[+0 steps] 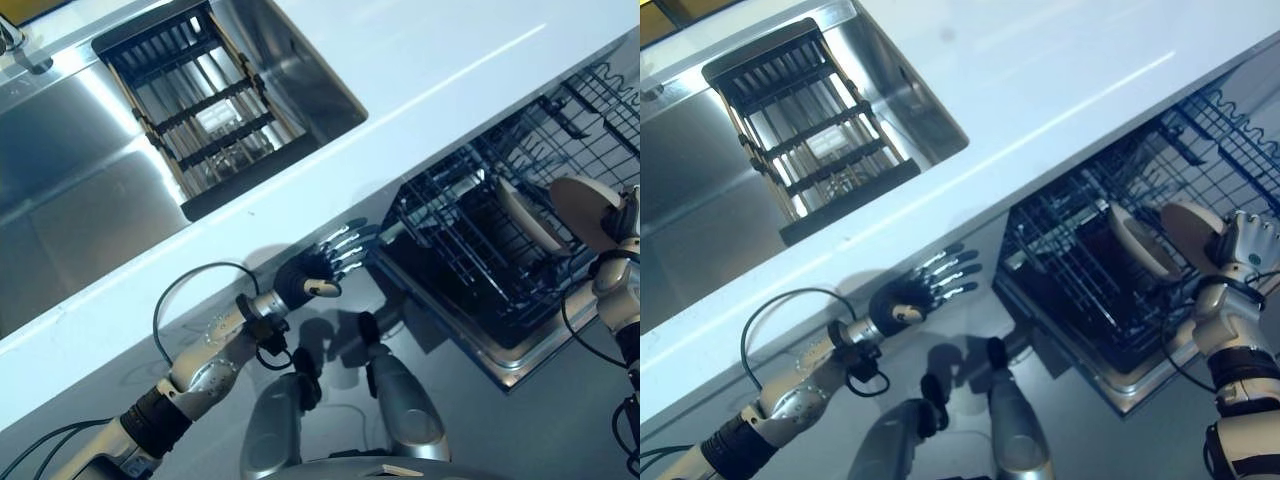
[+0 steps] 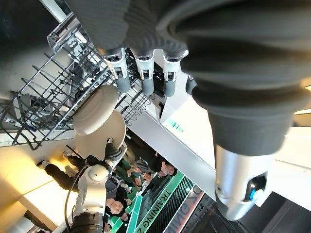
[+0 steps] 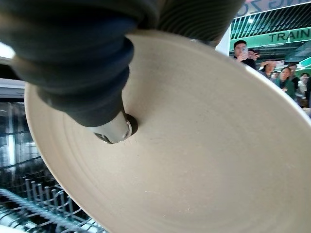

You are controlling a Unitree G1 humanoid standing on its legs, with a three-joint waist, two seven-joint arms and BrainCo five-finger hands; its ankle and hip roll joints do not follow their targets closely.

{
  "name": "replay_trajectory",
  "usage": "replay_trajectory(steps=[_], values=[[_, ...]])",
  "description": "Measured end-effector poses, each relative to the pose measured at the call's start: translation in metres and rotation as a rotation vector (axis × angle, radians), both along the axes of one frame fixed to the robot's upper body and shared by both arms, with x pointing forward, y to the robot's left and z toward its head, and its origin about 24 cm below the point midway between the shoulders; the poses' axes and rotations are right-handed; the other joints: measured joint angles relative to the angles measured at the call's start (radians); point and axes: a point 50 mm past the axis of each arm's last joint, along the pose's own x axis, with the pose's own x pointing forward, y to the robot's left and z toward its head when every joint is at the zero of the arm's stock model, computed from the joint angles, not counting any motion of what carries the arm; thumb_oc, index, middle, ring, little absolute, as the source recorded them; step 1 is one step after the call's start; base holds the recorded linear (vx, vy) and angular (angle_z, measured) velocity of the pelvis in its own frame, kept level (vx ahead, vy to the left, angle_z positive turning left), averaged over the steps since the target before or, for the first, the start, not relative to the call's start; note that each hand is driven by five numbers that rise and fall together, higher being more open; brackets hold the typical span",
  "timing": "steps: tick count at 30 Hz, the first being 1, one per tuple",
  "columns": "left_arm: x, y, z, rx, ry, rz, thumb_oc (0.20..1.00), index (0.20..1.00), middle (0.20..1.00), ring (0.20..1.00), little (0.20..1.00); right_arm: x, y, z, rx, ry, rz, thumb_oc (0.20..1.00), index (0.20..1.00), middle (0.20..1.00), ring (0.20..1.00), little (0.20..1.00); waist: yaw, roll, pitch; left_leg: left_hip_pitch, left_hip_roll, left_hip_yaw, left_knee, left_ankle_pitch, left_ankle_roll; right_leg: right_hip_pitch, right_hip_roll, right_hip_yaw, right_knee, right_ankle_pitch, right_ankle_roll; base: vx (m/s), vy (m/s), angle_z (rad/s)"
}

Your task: Pick up plates and place into dishwasher.

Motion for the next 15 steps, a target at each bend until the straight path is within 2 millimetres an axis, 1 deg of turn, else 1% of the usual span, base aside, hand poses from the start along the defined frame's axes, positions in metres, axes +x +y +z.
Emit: replay_trajectory(steps=[5, 9, 13, 15], values=[[0.001, 0.001, -0.001, -0.006, -0.003, 0.009, 1.000, 1.000, 1.000, 1.000, 1.000, 0.003, 0.009, 0.006, -0.031, -0.047, 0.043, 0.200, 0.200, 0.200, 0.200, 0.200, -0.003, 0.001, 0.001, -0.008, -0.003, 0.001, -0.004, 0.001, 0.001, -0.012, -0.002, 0.005, 0.001, -0.004, 0.006, -0.04, 0.052, -0.02], [0.000, 0.001, -0.001, -0.013, -0.009, 0.008, 1.000, 1.000, 1.000, 1.000, 1.000, 0.004, 0.017, 0.012, -0.042, -0.093, 0.079, 0.200, 0.200, 0.200, 0.200, 0.200, -0.018, 0.006, 0.004, -0.019, -0.005, 0.001, -0.004, 0.001, 0.002, -0.029, -0.003, 0.005, 0.017, -0.006, 0.004, 0.01, 0.050, 0.01], [0.000, 0.000, 0.000, -0.027, -0.014, 0.010, 1.000, 1.000, 1.000, 1.000, 1.000, 0.001, 0.031, 0.009, -0.029, -0.116, 0.154, 0.200, 0.200, 0.200, 0.200, 0.200, -0.024, 0.020, 0.014, -0.016, -0.009, 0.002, -0.012, 0.002, 0.002, -0.036, -0.002, 0.009, 0.024, -0.007, 0.007, -0.01, 0.058, -0.05], [0.001, -0.002, 0.001, -0.051, -0.015, 0.013, 1.000, 1.000, 1.000, 1.000, 1.000, -0.004, 0.039, 0.006, -0.011, -0.140, 0.202, 0.200, 0.200, 0.200, 0.200, 0.200, -0.026, 0.030, 0.020, -0.015, -0.012, 0.001, -0.012, 0.002, 0.002, -0.043, -0.002, 0.011, 0.041, -0.013, 0.009, 0.00, 0.111, -0.02]])
